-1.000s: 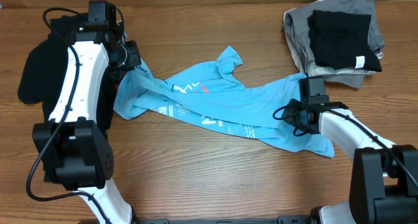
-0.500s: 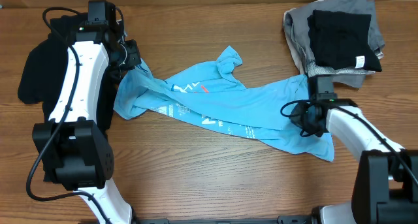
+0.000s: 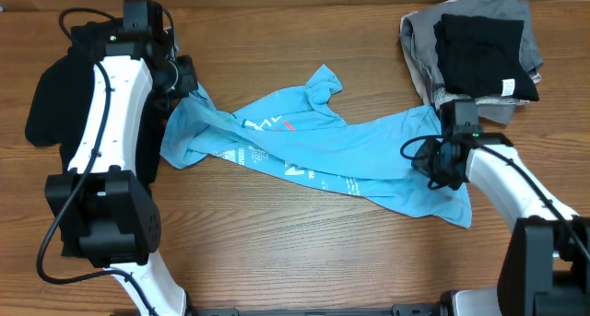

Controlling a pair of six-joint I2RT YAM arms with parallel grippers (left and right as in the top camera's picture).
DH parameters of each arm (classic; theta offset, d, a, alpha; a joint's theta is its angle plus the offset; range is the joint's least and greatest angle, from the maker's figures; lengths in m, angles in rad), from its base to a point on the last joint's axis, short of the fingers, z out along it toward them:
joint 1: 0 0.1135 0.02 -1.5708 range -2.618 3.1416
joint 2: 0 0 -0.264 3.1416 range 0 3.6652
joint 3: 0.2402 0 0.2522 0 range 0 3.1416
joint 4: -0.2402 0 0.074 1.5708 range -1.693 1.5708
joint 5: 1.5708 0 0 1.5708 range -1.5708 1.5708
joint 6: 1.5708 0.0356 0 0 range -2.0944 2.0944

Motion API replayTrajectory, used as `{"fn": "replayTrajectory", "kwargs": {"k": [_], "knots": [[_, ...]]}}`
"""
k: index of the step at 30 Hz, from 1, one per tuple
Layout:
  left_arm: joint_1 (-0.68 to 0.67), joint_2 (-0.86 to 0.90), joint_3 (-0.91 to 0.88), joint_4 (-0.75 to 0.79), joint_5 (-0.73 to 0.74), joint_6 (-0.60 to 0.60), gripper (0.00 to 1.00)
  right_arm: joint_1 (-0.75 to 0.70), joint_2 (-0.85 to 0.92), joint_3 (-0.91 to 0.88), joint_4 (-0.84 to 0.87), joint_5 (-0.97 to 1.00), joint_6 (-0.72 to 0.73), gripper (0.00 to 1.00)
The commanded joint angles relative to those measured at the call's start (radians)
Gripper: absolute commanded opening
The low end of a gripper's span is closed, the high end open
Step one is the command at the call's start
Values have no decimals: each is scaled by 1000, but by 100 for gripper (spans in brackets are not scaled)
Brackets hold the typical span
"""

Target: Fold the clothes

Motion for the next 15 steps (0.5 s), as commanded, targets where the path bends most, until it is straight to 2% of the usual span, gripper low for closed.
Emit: {"fn": "replayTrajectory", "kwargs": {"k": [1,7,13,15], "knots": [[17,-3,261,-98,-10,30,4,-20,-114,216,-113,-7,-49,4],[19,-3,737,-285,-18,80,4,-76,-198,672,-393,-5,-148,4],[20,-10,1146,-410,-108,82,4,-172,-206,1123,-622,-6,-212,4],[19,-44,1285,-431,-137,84,4,-229,-206,1327,-718,-6,-236,4]]}}
